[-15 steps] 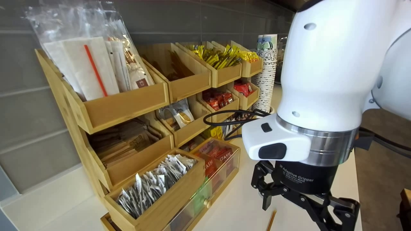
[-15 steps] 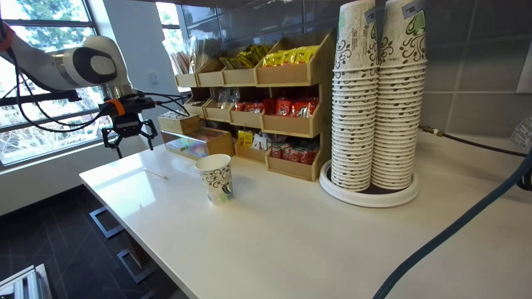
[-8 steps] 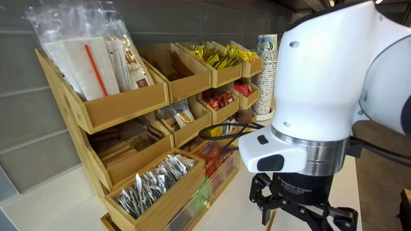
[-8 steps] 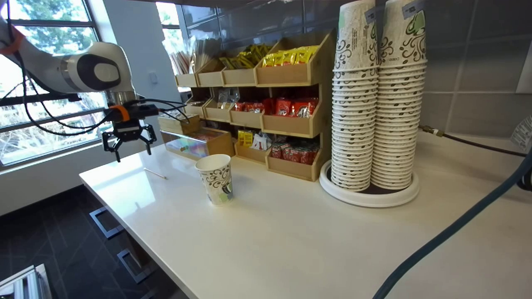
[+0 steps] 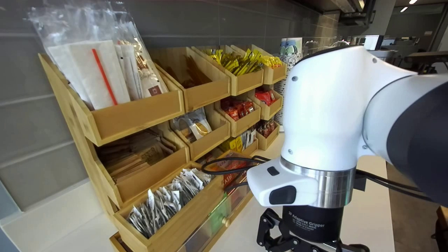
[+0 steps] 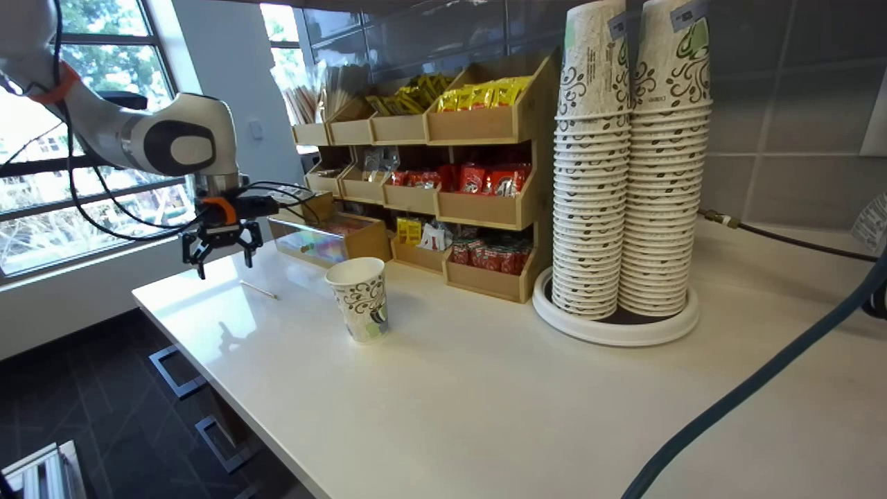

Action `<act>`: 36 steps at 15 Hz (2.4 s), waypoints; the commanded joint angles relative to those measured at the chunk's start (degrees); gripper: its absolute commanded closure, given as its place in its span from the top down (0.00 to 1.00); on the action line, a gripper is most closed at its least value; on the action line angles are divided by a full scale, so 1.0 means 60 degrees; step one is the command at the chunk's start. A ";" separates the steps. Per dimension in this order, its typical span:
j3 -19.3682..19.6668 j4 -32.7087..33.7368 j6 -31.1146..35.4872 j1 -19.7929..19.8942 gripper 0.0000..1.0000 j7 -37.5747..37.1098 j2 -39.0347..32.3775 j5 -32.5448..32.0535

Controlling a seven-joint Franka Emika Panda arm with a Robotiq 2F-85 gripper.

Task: Pick up the long brown object on the table and put it in the paper cup

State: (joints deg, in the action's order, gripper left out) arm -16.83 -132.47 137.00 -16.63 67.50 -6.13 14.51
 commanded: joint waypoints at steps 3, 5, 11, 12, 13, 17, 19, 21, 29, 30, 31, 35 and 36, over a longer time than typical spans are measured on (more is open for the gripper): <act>-0.0303 0.0179 0.1402 0.0247 1.00 0.0668 -0.0682 0.0689; -0.0402 0.0215 0.1725 0.0316 1.00 0.0669 -0.0855 0.0701; -0.0651 0.0284 0.2092 0.0537 0.56 0.0552 -0.1224 0.0512; -0.0671 0.0299 0.2071 0.0565 0.50 0.0514 -0.1268 0.0461; -0.0683 0.0311 0.2062 0.0596 0.44 0.0487 -0.1305 0.0423; -0.0704 0.0314 0.2081 0.0700 0.16 0.0462 -0.1335 0.0405; -0.0710 0.0319 0.2078 0.0736 0.02 0.0444 -0.1331 0.0395; -0.0707 0.0317 0.2066 0.0761 0.00 0.0419 -0.1339 0.0371; -0.0830 -0.0172 0.1939 0.1103 0.01 0.0664 -0.0401 0.0959; -0.0837 -0.0352 0.1971 0.1182 0.01 0.0724 -0.0103 0.1143; -0.0857 -0.0477 0.1909 0.1262 0.01 0.0875 0.0180 0.1433; -0.0583 -0.1338 0.1857 0.1157 0.01 0.1447 0.1779 0.2994; -0.0394 -0.1565 0.1839 0.1026 0.01 0.1349 0.2159 0.3237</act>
State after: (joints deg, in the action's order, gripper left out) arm -20.72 -135.85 148.55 -9.47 73.51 -2.20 27.77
